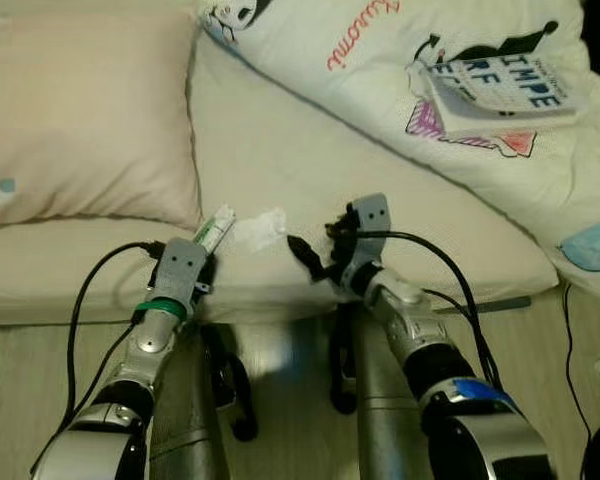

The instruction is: Clean up the room

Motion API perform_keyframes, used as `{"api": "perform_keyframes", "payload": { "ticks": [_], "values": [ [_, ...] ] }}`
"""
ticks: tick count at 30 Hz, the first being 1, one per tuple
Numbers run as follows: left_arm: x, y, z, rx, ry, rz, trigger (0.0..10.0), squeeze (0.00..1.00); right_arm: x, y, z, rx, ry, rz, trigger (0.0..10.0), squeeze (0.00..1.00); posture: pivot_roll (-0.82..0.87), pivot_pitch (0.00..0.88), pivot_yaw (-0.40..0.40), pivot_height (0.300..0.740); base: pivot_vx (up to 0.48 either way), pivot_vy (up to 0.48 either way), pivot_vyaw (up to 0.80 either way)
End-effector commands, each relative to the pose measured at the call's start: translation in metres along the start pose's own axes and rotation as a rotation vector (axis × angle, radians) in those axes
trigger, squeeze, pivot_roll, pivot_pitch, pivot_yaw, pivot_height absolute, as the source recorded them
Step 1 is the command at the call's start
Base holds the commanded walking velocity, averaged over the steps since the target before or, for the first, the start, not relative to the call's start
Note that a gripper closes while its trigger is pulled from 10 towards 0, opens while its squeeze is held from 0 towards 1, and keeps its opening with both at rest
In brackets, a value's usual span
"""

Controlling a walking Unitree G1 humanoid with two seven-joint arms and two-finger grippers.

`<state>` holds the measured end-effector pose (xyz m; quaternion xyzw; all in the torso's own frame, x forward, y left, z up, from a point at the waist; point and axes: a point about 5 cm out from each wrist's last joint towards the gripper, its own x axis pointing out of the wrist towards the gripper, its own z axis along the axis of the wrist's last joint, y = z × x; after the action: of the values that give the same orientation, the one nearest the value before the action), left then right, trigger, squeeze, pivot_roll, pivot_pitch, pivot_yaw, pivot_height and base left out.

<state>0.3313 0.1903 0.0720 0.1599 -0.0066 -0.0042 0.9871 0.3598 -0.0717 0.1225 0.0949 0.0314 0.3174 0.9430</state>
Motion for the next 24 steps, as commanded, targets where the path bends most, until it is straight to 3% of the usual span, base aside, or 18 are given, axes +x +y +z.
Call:
{"api": "perform_keyframes", "payload": {
  "ticks": [1,5,10,15,17,19,21,22,24],
  "values": [
    [-0.012,0.0,-0.018,-0.01,0.071,-0.005,0.0,0.0,-0.001,0.003,-0.008,0.036,0.016,0.009,10.0,0.0,-0.2,0.502,0.049,0.605,0.0,0.0,0.0],
    [-0.015,0.009,-0.02,-0.008,0.059,0.016,0.0,0.0,0.012,0.011,0.001,0.056,0.005,0.026,10.0,0.0,-0.16,0.524,0.055,0.605,0.0,0.0,0.0],
    [-0.02,0.014,-0.023,-0.002,0.06,0.029,0.0,0.0,0.016,0.015,0.003,0.059,0.011,0.033,10.0,0.0,-0.14,0.535,0.054,0.605,0.0,0.0,0.0],
    [-0.032,0.029,-0.032,0.01,0.068,0.072,0.0,0.0,0.024,0.02,0.003,0.025,0.056,0.033,10.0,0.0,-0.1,0.545,0.054,0.605,0.0,0.0,0.0],
    [-0.044,0.047,-0.039,0.002,0.074,0.157,0.0,0.0,0.031,0.026,0.01,0.016,0.053,0.052,10.0,0.0,-0.04,0.567,0.043,0.605,0.0,0.0,0.0],
    [-0.044,0.047,-0.039,0.002,0.074,0.157,0.0,0.0,0.031,0.026,0.01,0.016,0.053,0.052,10.0,0.0,-0.04,0.567,0.043,0.605,0.0,0.0,0.0],
    [-0.057,0.063,-0.041,-0.002,0.059,0.237,0.0,0.0,0.038,0.034,0.018,-0.061,0.052,0.066,10.0,0.0,-0.03,0.567,0.042,0.605,0.0,0.0,0.0],
    [-0.057,0.063,-0.041,-0.002,0.059,0.237,0.0,0.0,0.038,0.034,0.018,-0.061,0.052,0.066,10.0,0.0,-0.03,0.567,0.042,0.605,0.0,0.0,0.0],
    [-0.072,0.071,-0.043,0.014,0.048,0.265,0.0,0.0,0.044,0.04,0.022,-0.153,0.07,0.074,10.0,0.0,-0.01,0.57,0.038,0.605,0.0,0.0,0.0]
  ]
}}
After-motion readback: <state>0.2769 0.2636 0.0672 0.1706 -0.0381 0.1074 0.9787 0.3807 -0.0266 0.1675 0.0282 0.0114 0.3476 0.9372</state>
